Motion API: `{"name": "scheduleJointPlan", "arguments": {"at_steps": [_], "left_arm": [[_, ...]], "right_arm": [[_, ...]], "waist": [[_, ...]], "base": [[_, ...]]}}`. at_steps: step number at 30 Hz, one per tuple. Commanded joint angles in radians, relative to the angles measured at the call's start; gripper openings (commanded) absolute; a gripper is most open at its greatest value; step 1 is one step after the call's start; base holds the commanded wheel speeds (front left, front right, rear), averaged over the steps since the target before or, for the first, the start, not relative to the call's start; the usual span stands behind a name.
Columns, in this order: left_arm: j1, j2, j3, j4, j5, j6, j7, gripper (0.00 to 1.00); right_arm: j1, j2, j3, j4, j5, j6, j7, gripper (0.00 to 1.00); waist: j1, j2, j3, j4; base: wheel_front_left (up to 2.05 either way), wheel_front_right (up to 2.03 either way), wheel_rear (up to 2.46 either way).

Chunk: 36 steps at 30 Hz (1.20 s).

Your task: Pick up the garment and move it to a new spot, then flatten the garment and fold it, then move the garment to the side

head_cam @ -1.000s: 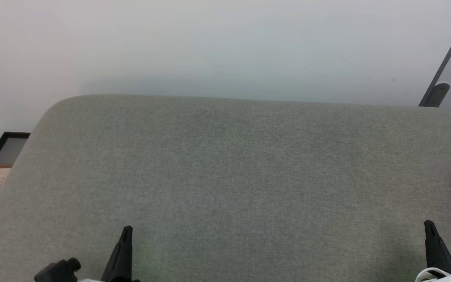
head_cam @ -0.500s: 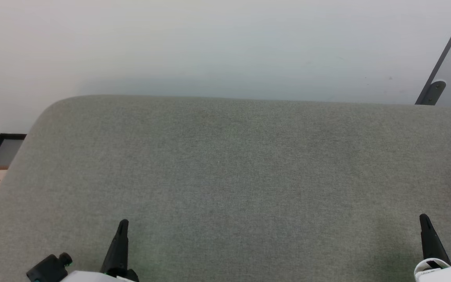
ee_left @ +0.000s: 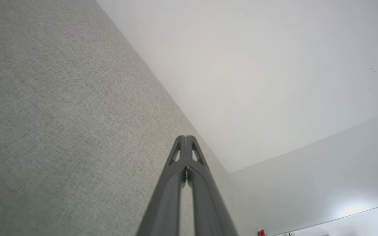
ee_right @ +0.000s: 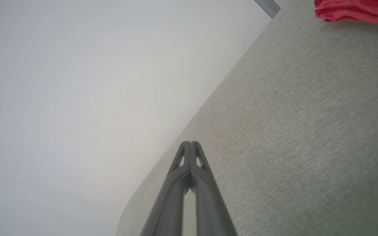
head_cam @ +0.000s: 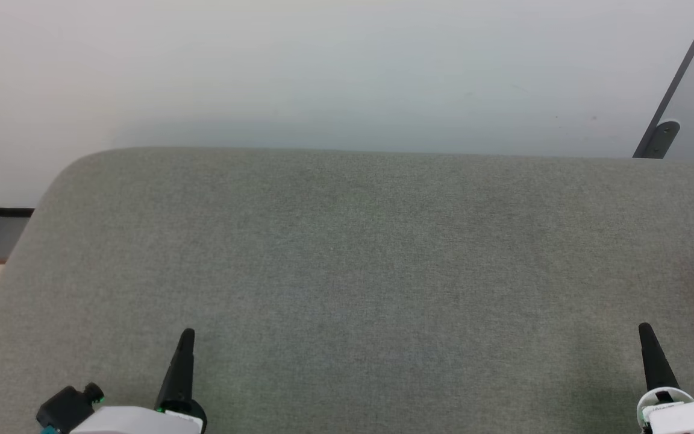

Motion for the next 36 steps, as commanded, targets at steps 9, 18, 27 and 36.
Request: {"name": "scheduleJointPlan", "arguments": {"at_steps": [9, 18, 27, 36], "left_arm": [[-0.038, -0.005, 0.020, 0.005, -0.111, 0.000, 0.028, 0.00], [-0.052, -0.011, 0.031, 0.015, -0.183, 0.000, 0.051, 0.00], [-0.069, -0.018, 0.045, 0.026, -0.266, 0.000, 0.076, 0.00], [-0.078, -0.024, 0.056, 0.035, -0.326, 0.000, 0.095, 0.00]], "right_arm": [[-0.042, 0.009, -0.006, 0.003, 0.109, -0.001, 0.029, 0.00], [-0.054, 0.017, -0.007, 0.012, 0.179, -0.001, 0.050, 0.00], [-0.067, 0.026, -0.008, 0.021, 0.261, -0.001, 0.073, 0.00], [-0.080, 0.032, -0.009, 0.028, 0.320, -0.001, 0.090, 0.00]], "waist": [[0.0000, 0.0000, 0.002, -0.008], [0.0000, 0.0000, 0.003, -0.014], [0.0000, 0.0000, 0.004, -0.022], [0.0000, 0.0000, 0.006, -0.028]], "base": [[0.00, 0.00, 0.00], [0.00, 0.00, 0.00], [0.00, 0.00, 0.00], [0.00, 0.00, 0.00]]}}
